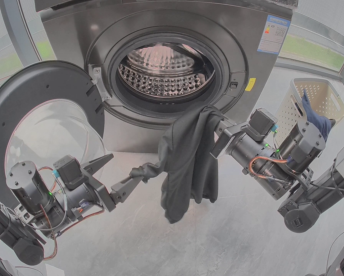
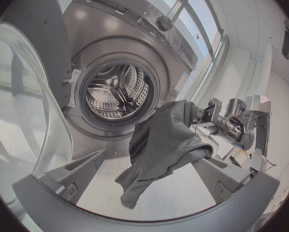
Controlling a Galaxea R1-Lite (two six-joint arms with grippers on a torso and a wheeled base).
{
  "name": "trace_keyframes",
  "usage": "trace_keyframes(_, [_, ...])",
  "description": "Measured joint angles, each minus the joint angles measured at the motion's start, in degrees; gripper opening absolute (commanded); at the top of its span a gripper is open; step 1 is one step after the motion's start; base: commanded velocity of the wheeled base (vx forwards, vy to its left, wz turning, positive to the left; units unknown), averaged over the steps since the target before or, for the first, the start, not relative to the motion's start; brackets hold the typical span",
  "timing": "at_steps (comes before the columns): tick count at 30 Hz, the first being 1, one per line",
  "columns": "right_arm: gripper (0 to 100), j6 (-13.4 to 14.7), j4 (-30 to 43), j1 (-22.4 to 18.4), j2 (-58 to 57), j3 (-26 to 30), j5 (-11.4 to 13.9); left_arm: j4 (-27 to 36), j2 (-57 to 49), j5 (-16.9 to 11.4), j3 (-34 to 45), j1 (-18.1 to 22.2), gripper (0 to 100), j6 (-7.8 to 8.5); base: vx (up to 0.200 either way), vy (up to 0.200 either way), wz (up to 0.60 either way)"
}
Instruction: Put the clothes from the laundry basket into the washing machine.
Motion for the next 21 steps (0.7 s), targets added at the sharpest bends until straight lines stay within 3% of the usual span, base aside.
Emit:
trace_keyframes(10, [0, -0.16, 0.02, 0.79, 0.00, -0.27, 0.15, 0.00, 0.94, -1.83, 3.28, -0.56, 100, 0.55, 0.000, 0.000, 0.00])
trace_keyframes(21, [0, -0.20, 0.11, 1.18, -0.06, -0.94, 0.20, 0.00, 1.90, -4.64, 4.68, -1.11, 100, 2.90, 0.000, 0.000, 0.00])
